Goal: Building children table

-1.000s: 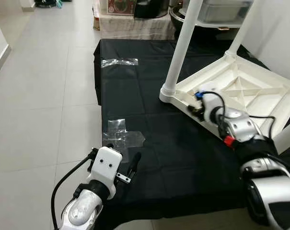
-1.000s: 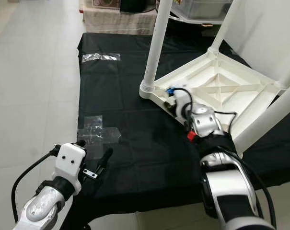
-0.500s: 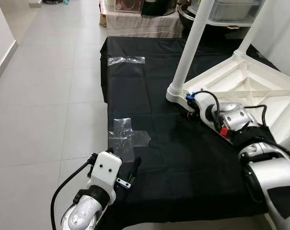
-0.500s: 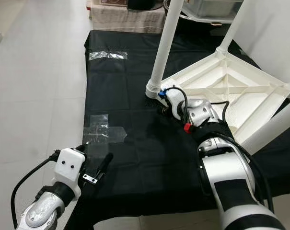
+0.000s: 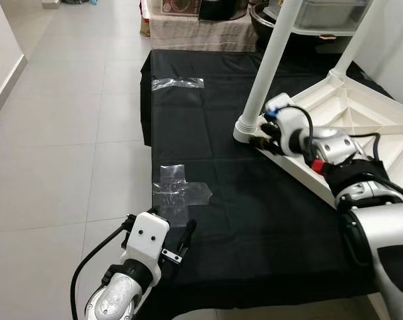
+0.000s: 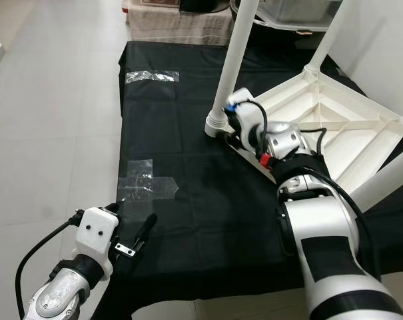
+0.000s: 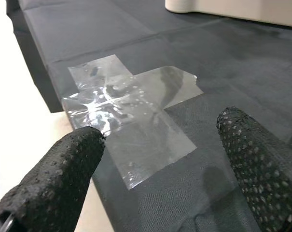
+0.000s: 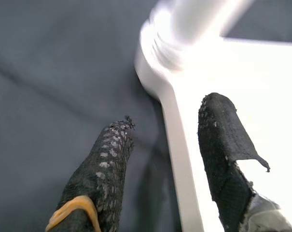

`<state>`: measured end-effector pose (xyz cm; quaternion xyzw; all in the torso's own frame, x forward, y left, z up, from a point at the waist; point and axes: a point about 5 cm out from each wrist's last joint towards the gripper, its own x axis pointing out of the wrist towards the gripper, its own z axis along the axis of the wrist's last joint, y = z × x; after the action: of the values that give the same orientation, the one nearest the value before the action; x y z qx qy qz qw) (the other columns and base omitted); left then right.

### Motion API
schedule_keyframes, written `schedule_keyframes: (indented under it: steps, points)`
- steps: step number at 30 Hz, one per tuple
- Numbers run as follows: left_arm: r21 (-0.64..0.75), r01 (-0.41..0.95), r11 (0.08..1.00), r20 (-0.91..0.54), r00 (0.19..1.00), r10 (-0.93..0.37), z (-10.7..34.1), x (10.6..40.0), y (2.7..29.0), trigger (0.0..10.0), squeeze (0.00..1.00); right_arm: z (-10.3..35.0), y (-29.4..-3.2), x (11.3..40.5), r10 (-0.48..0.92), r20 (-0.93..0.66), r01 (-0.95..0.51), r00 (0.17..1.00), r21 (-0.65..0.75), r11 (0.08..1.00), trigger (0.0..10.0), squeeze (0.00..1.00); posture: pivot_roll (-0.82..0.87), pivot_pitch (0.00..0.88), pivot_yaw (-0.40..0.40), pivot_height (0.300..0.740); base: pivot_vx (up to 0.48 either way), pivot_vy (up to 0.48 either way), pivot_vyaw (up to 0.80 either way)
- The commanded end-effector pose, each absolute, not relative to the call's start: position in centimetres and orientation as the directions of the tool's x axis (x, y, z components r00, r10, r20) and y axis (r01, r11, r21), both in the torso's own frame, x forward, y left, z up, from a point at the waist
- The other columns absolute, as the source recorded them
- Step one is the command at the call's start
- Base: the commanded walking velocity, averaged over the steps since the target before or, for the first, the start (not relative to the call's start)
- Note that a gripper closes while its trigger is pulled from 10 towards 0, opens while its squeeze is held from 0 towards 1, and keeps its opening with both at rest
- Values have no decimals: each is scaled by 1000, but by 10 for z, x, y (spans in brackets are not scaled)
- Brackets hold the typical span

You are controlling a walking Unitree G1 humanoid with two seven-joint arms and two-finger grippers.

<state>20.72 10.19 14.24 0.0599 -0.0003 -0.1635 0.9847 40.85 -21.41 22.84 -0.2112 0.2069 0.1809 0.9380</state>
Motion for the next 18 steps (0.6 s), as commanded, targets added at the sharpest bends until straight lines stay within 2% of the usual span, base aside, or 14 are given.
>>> schedule_keyframes:
  steps: [1,4,13,14,15,16,18]
  points:
    - [108,334,936,-21,942,-334,141,205,99,10000,0,216,-222,404,220,-521,-433,825,-332,838,10000,0,24,196,-115,740,0,0,0]
    - [103,328,939,-21,945,-327,141,206,100,10000,0,197,-231,397,201,-596,-462,778,-325,825,10000,0,20,200,-117,740,0,0,0]
    - [108,316,943,-26,949,-315,141,208,101,10000,0,176,-237,390,166,-664,-490,729,-339,803,10000,0,21,205,-117,740,0,0,0]
    - [109,315,943,-26,949,-314,141,208,101,10000,0,174,-236,389,174,-671,-503,720,-334,797,9216,0,20,206,-120,740,0,0,0]
    - [109,315,943,-26,949,-314,141,208,101,10000,0,174,-236,389,174,-671,-503,720,-334,797,9216,0,20,206,-120,740,0,0,0]
    - [110,314,943,-25,949,-313,141,208,101,10000,0,173,-236,389,179,-676,-513,715,-333,791,0,0,19,206,-123,740,0,0,0]
    - [110,314,943,-24,949,-313,141,208,101,10000,0,172,-235,388,183,-678,-519,712,-333,787,0,0,19,206,-123,740,0,0,0]
